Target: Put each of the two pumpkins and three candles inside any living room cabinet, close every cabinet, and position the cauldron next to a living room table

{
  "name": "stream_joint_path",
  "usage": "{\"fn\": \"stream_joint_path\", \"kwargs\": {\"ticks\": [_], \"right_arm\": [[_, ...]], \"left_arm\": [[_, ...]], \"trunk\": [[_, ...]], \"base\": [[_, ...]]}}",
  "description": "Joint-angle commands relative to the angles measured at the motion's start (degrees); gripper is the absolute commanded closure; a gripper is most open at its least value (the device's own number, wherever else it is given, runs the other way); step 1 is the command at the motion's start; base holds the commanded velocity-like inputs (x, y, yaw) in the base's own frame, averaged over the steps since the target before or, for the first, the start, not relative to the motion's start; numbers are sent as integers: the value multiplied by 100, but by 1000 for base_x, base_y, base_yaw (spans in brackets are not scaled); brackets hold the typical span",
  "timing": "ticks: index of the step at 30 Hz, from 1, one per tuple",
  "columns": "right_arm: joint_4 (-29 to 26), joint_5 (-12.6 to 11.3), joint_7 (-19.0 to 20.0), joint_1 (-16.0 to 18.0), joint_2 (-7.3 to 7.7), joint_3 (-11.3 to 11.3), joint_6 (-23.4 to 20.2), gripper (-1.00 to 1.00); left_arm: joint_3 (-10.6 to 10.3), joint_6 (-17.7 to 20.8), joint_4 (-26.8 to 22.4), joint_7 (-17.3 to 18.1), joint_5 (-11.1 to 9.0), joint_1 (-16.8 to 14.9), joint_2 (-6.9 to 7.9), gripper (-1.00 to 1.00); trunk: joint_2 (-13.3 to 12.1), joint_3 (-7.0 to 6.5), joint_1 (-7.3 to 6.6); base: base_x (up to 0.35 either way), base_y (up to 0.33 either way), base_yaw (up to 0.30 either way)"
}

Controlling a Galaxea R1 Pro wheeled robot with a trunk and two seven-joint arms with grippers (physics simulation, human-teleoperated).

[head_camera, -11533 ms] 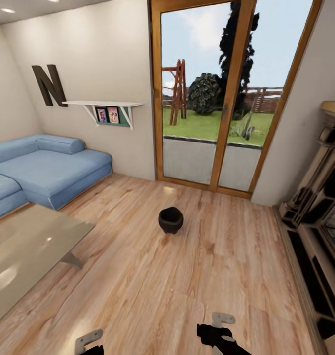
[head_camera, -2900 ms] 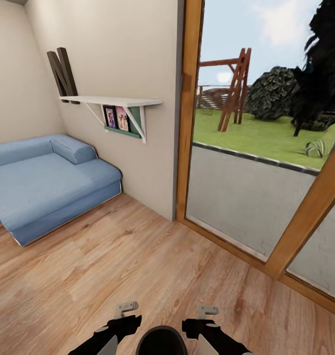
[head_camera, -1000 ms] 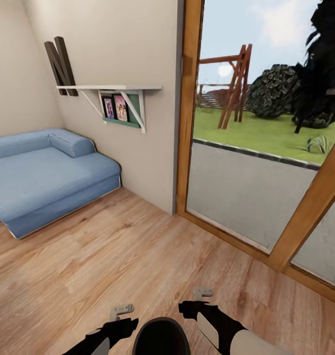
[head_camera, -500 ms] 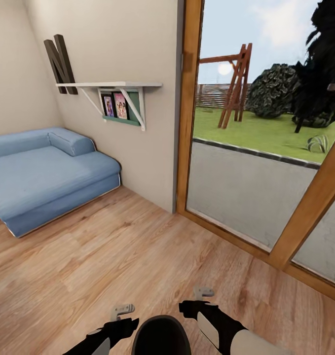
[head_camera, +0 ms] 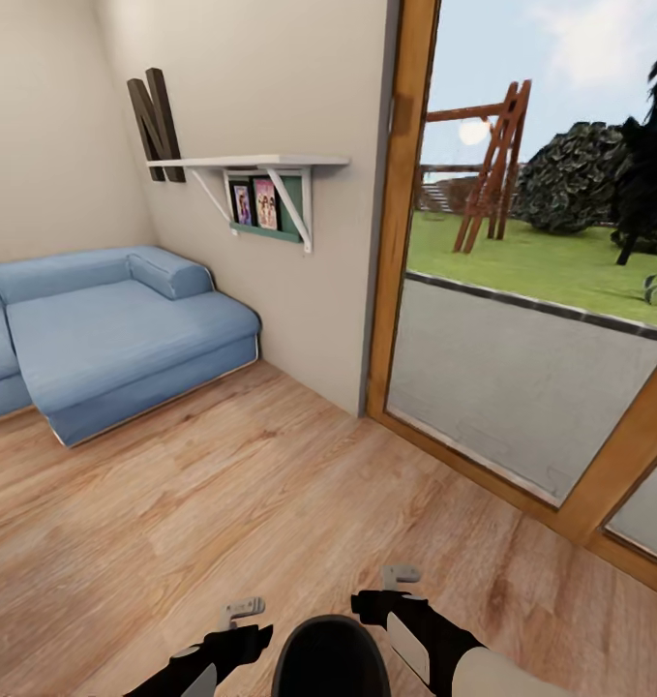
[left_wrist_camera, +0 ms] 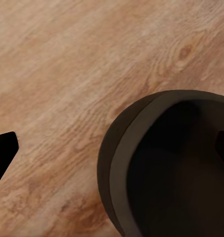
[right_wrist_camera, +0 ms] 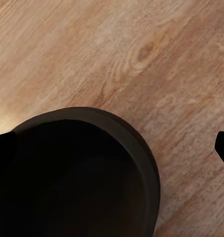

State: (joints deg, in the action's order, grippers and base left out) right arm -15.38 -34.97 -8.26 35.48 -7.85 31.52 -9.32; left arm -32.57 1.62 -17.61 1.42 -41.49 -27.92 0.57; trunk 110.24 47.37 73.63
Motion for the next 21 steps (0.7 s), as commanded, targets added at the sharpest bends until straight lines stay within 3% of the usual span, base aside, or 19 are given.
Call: {"fn": "stream_joint_path", "kwargs": {"ticks": [1,16,21], "right_arm": [[-15,-44,-44,3,3,48,-26,-100],[47,-50,-68,3,-14,48,-333,-100],[420,-53,-61,3,-15,40,-272,-100]], "left_arm": [[-32,16,-6,3,-43,-3,4,-100],[-65,23,3,-80,-34,-3,-9,-100],[-62,23,3,-88,-34,-3,-37,-100]], "trunk": [[44,23,22],[645,293,351],[846,382,461]], "base": [[0,0,58],[0,0,6],[0,0,0]]}}
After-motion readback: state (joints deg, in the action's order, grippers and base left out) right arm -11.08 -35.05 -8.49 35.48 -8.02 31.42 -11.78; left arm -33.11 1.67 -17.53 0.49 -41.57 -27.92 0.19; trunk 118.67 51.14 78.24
